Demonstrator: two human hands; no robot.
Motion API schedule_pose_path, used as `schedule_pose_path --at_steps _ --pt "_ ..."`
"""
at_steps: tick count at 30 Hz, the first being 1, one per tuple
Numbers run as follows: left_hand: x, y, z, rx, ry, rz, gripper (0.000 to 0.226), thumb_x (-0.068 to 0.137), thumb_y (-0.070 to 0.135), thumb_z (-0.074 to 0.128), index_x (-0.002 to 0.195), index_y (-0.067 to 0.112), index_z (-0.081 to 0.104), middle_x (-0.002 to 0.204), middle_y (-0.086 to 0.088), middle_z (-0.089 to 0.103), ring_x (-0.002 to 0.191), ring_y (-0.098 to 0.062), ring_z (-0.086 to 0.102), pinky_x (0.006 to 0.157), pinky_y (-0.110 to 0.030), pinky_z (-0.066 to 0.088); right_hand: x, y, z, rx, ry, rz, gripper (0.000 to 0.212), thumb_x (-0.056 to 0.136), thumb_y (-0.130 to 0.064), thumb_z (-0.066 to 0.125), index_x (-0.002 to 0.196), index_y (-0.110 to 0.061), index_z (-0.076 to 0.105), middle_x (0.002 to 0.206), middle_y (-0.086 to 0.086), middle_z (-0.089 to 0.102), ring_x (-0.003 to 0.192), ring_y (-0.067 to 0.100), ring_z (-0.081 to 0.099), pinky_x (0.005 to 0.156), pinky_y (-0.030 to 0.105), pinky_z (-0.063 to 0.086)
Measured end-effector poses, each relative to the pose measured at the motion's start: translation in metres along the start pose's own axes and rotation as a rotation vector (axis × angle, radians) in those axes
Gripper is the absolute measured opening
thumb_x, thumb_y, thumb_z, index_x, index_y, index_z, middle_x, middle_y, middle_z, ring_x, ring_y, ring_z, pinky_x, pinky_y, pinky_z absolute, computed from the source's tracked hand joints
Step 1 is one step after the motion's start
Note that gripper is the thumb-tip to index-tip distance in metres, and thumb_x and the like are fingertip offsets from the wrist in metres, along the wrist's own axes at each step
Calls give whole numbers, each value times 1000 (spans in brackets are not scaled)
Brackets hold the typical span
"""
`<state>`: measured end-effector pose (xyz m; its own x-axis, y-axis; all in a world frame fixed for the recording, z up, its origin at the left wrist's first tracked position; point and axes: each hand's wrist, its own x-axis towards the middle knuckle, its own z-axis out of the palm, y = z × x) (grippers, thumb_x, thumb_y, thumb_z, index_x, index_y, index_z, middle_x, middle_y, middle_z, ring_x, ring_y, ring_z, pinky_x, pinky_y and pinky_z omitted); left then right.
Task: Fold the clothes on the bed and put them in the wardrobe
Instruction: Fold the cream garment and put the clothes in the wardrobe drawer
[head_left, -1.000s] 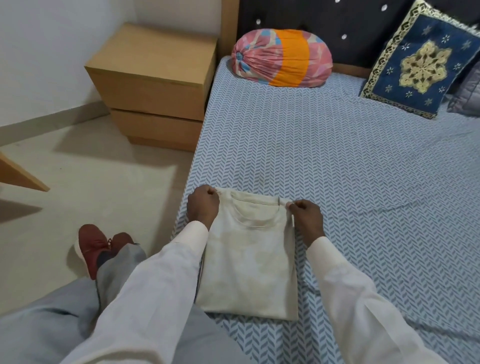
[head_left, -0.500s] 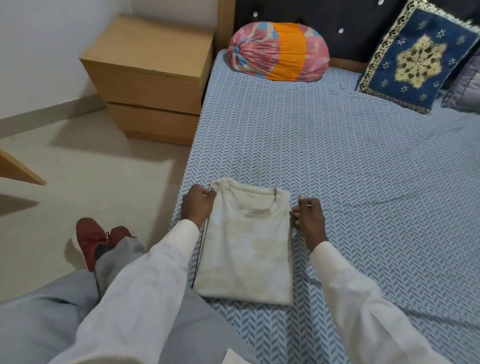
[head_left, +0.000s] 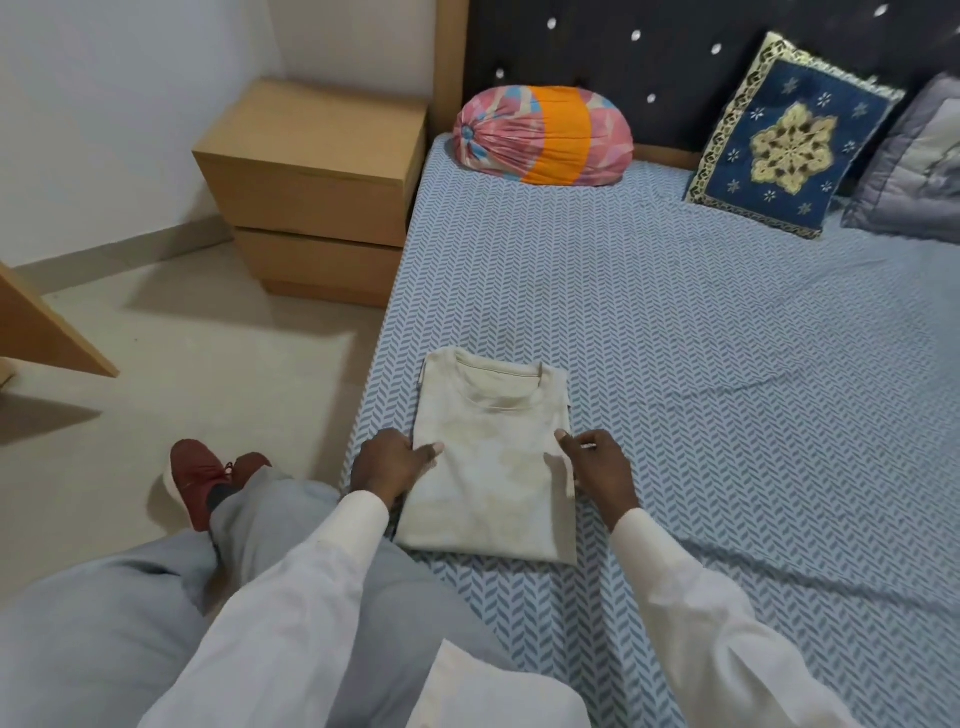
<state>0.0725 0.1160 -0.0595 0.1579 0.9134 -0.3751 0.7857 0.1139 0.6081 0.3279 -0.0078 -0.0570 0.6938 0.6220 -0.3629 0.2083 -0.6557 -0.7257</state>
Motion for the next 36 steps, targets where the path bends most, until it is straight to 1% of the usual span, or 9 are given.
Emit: schedule_pose_path --at_steps 5,9,15,19,24,28,30,32,36 --pt "-13 -20 -2 17 29 18 28 85 42 66 73 18 59 95 -11 70 91 -30 64 73 -28 47 -29 26 5 -88 0 -14 19 89 -34 65 98 -18 59 95 5 67 75 19 64 62 36 56" --pt "-23 -23 -9 137 -93 1 53 73 67 62 81 15 57 94 -11 69 88 -30 65 74 -32 51 -51 33 7 17 40 15 34 95 -52 51 92 -20 59 93 4 66 80 22 64 68 38 55" --pt "-42 -27 1 383 -204 26 29 86 25 61 109 9 55 119 -16 62 108 -32 60 85 -32 49 -70 51 11 -172 -59 -25 32 88 -43 67 99 -14 58 91 -1 62 82 20 59 66 31 44" --pt "-38 -28 -2 170 -231 -18 20 83 32 60 83 12 55 96 -13 67 87 -29 64 68 -27 47 -64 37 12 -66 33 -51 49 91 -52 60 70 -10 44 67 9 47 63 25 50 57 32 32" --pt "-20 -19 -1 -186 -242 -76 36 82 31 71 63 13 46 61 -3 49 59 -21 49 56 -28 35 -33 10 18 -118 33 -51 30 88 -32 67 91 -8 49 88 10 55 83 26 54 58 31 33" --pt "3 -7 1 -294 -233 -124 39 81 26 74 59 14 44 57 -3 48 59 -21 50 59 -28 38 -5 -15 21 57 -36 90 22 77 -22 68 91 -14 54 82 6 58 78 26 59 59 28 43" --pt "22 -2 4 -335 -240 -107 33 73 35 77 72 9 56 74 -6 63 73 -22 61 73 -31 50 13 -20 21 88 -79 132 20 62 -23 67 77 -12 58 78 12 64 74 28 63 64 34 48" --pt "39 -3 7 -347 -252 -71 63 64 42 78 115 11 57 110 -3 67 96 -23 65 91 -41 53 19 -26 18 59 -144 159 18 62 -20 67 75 -10 60 79 15 66 72 29 63 62 35 50" --pt "43 12 -3 -344 -303 96 114 58 46 75 151 38 10 134 3 51 118 -24 57 101 -46 48 23 -27 9 38 -209 66 24 81 -14 68 97 -14 51 89 8 60 73 22 58 57 29 44"
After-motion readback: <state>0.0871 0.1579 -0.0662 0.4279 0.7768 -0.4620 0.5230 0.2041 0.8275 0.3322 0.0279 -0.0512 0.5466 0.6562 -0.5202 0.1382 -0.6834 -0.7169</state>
